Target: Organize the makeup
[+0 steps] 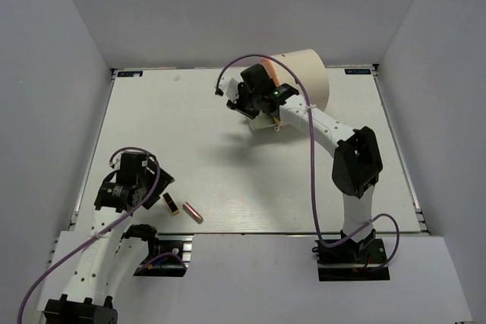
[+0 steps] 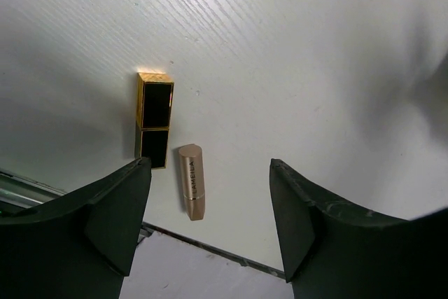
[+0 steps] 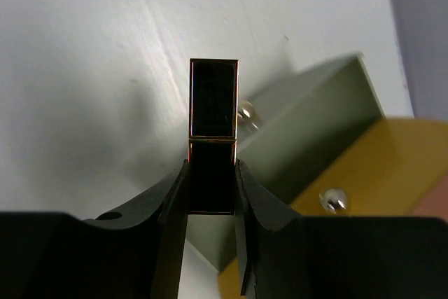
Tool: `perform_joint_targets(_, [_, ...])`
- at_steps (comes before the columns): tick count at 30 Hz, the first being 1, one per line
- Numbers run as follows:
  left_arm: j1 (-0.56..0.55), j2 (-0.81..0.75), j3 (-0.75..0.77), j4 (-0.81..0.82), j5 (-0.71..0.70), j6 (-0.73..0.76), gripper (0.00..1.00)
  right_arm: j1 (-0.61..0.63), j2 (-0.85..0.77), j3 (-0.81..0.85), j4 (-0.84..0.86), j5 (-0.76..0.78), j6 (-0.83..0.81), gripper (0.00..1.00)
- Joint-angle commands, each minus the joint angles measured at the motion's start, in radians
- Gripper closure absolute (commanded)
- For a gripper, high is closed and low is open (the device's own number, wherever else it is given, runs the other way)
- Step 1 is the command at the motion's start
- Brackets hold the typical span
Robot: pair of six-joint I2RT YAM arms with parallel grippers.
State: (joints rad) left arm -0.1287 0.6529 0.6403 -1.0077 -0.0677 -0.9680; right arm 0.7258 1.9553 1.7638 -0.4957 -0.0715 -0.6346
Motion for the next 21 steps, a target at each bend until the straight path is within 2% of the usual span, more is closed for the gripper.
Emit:
perform_joint_targets(1, [-0.005, 0.005, -0.005, 0.047, -0.011, 0.020, 0.21, -0.019, 0.007, 0.040, 0.054, 0.217, 0.052, 1.00])
perform_joint_targets(4, [-0.005, 0.010, -0.004, 0.046, -0.017, 0.020, 0.22, -0.016, 0.017, 0.052, 0.078, 0.341, 0.062, 1.00])
perform_joint_targets(7, [-0.005, 0.025, -0.004, 0.043, -0.020, 0.017, 0.21, -0.022, 0.033, 0.072, 0.066, 0.389, 0.072, 1.00])
perform_joint_targets(19, [-0.005, 0.080, 0.009, 0.009, -0.058, -0.011, 0.20, -0.016, 0.083, 0.063, -0.010, 0.463, 0.130, 1.00])
perform_joint_targets(21, [-0.005, 0.086, 0.009, 0.006, -0.058, -0.011, 0.20, -0.016, 0.090, 0.065, -0.027, 0.447, 0.131, 0.87])
